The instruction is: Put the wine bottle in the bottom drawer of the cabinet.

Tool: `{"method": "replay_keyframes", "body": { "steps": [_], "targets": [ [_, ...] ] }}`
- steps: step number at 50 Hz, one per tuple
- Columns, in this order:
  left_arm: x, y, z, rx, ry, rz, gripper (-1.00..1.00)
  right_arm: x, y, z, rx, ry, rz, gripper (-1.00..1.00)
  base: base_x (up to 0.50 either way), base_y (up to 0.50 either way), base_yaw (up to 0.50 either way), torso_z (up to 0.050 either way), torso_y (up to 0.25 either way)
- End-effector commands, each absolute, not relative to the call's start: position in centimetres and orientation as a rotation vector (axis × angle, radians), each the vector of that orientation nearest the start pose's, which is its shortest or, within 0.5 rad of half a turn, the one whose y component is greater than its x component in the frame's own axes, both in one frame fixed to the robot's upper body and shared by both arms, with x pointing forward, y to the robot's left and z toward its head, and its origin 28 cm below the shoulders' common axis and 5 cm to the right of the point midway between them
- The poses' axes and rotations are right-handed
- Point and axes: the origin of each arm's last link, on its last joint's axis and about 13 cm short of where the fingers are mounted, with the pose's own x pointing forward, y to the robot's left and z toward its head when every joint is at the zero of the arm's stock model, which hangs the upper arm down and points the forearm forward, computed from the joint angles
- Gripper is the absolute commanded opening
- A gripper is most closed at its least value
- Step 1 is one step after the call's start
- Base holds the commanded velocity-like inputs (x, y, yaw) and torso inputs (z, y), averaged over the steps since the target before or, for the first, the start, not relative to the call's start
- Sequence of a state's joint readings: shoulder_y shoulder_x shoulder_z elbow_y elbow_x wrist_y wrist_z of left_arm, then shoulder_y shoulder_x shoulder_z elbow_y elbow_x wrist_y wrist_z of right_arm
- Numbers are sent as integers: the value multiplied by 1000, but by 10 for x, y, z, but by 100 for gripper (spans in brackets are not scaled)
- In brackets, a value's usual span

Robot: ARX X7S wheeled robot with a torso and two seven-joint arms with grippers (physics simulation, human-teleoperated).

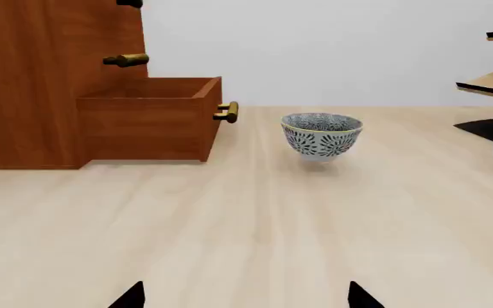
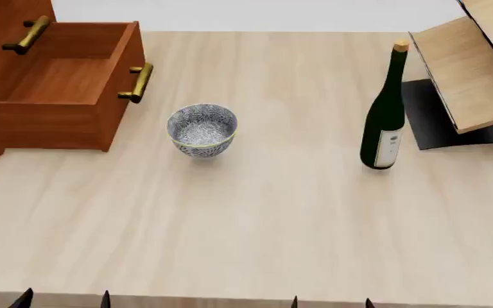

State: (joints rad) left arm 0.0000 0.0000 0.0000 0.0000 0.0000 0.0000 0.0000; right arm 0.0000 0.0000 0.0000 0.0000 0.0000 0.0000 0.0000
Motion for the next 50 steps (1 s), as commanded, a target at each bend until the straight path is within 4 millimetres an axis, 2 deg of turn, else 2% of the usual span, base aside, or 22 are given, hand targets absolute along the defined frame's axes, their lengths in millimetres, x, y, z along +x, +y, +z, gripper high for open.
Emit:
{"method": "replay_keyframes", "body": {
  "steps": [1,10,21,33,50],
  "targets": [
    [210,206,13,10,0,0,100,210,-96,13,-9,0,0,100,0,0,0,0,0],
    [208,205,12,30,-45,15,100,212,-95,10,-10,14,3,100,0,0,0,0,0],
    [204,204,14,35,-37,-2,100,216,-96,12,-28,17,-5,100,0,0,0,48,38],
    [198,201,36,37,-58,-22,100,215,-100,23,-38,3,-9,100,0,0,0,50,40],
    [203,207,91,54,-93,7,100,217,-106,57,-63,-42,2,100,0,0,0,45,35]
  ]
}}
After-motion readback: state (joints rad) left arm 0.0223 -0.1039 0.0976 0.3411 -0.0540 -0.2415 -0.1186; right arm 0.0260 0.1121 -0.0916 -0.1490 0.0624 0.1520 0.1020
